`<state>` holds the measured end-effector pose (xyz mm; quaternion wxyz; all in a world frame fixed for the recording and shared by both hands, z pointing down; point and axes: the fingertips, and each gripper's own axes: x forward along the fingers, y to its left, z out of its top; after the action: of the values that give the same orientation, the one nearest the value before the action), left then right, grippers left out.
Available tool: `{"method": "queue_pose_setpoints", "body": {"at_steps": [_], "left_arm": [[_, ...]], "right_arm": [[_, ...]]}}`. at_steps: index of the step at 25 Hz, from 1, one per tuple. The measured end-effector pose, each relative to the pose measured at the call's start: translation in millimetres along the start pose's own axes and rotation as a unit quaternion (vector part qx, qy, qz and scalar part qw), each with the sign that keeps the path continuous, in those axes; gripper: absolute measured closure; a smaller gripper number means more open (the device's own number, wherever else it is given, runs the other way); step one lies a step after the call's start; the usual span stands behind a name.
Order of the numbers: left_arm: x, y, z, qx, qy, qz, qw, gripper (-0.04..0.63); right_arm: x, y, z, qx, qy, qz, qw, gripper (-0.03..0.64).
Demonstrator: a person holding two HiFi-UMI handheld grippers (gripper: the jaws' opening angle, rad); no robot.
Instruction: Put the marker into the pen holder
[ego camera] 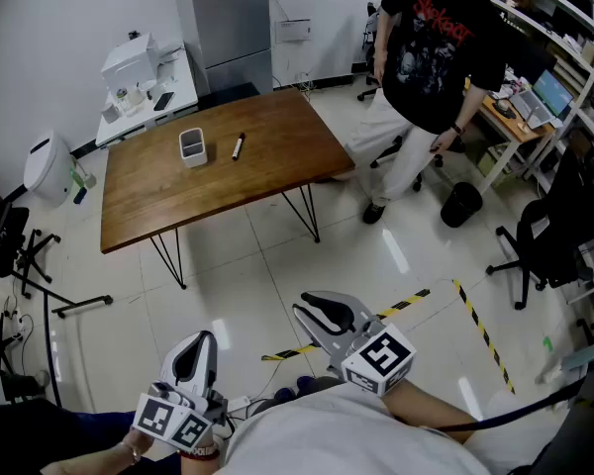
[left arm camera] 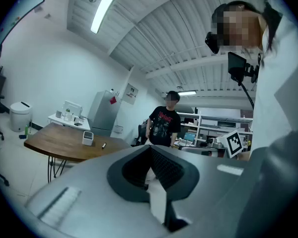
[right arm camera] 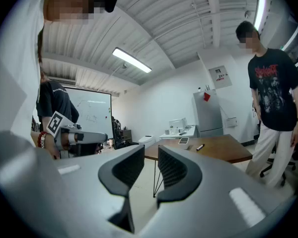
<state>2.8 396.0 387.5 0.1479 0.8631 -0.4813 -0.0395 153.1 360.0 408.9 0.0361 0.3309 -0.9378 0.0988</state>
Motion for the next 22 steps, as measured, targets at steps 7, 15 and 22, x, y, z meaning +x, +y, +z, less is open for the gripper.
{"method": "queue_pose_setpoints", "body": {"at_steps": [7,15,22], "left_arm": [[21.5,27.5,-0.7,0.011,0.002,0.029,0.9995,0.618],[30.6,51.9,8.3,0.012,-0.017,0.067,0.9975,0.618],[45.2,133.5,8.7,-0.009,-0.021,0.096,0.9951,0.618]], "right_arm": [[-6.1,-54.0,7.0,-0.01,-0.015,-0.032,0.999,0.555],[4.5,-88.7,-17.7,0.022,0.012,-0.033,0.999,0.555],[78.8,-100.4,-25.1,0.026,0.035,-0.024,0.999,0.555]]}}
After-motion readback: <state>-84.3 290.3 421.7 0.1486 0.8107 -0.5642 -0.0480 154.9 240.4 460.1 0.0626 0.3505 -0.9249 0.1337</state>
